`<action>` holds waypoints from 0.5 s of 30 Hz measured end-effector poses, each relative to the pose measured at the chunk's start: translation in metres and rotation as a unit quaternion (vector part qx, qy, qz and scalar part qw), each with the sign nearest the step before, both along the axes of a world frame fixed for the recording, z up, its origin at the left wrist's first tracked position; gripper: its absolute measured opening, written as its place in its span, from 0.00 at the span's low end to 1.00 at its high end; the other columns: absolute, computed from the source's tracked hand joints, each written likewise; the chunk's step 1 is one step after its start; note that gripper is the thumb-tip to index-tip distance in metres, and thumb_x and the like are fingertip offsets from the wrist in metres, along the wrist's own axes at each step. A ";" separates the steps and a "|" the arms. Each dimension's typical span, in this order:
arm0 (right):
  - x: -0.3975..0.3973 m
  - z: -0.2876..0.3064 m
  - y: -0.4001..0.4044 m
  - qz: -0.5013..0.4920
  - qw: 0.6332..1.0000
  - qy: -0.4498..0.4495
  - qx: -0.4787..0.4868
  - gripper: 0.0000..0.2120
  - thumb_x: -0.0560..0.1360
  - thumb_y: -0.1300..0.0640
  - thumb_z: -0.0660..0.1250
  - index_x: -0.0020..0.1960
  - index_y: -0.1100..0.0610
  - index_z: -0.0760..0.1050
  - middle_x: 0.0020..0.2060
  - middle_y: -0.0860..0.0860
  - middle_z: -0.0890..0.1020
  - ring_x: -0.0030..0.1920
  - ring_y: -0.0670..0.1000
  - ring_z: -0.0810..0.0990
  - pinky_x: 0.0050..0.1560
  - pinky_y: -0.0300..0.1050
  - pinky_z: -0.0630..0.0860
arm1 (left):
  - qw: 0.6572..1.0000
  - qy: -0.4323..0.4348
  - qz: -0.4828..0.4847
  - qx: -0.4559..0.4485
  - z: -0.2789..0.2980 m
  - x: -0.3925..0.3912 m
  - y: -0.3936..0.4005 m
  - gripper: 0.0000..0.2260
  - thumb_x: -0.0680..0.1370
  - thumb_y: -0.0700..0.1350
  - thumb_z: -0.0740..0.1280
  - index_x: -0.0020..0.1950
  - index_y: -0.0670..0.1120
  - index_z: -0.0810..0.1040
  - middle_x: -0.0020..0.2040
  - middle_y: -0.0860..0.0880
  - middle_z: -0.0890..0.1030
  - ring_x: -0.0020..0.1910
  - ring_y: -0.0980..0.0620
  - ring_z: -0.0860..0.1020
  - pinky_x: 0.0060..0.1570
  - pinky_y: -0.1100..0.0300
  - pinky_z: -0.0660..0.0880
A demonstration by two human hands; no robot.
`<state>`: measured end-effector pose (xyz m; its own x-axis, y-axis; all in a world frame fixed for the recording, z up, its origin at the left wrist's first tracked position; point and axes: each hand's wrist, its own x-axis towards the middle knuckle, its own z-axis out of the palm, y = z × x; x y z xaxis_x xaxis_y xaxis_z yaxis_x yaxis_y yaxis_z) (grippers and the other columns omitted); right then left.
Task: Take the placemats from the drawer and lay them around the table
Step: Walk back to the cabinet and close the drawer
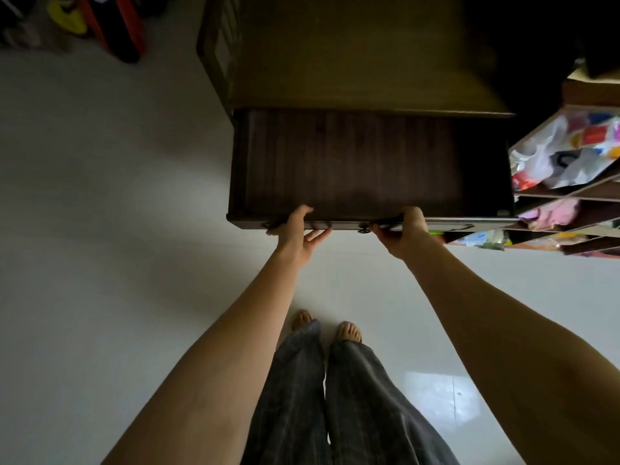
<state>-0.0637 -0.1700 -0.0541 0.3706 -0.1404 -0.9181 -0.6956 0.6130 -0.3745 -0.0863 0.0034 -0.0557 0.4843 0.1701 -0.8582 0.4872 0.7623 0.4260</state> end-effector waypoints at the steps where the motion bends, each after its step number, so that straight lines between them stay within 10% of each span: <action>1: 0.001 0.000 0.002 0.003 1.000 0.001 -0.009 0.13 0.74 0.56 0.65 0.57 0.59 0.69 0.60 0.60 0.74 0.58 0.60 0.77 0.34 0.47 0.83 | 1.000 -0.002 -0.003 -0.002 0.001 0.000 0.001 0.31 0.73 0.36 0.69 0.72 0.45 0.60 0.65 0.36 0.70 0.53 0.39 0.77 0.42 0.42 0.82; 5: 0.003 0.006 0.002 0.010 1.000 0.000 -0.024 0.12 0.74 0.59 0.63 0.57 0.59 0.70 0.60 0.61 0.74 0.56 0.61 0.77 0.26 0.45 0.80 | 1.000 -0.008 -0.027 0.002 0.004 0.003 0.002 0.19 0.75 0.35 0.65 0.63 0.42 0.64 0.55 0.39 0.73 0.44 0.44 0.78 0.52 0.41 0.80; 15: 0.020 0.031 0.009 0.008 1.000 -0.022 -0.008 0.04 0.76 0.60 0.61 0.45 0.61 0.68 0.48 0.60 0.71 0.47 0.60 0.74 0.29 0.47 0.82 | 0.996 0.020 -0.067 0.054 0.016 0.039 0.017 0.30 0.66 0.37 0.70 0.66 0.46 0.66 0.61 0.36 0.69 0.55 0.35 0.74 0.38 0.38 0.81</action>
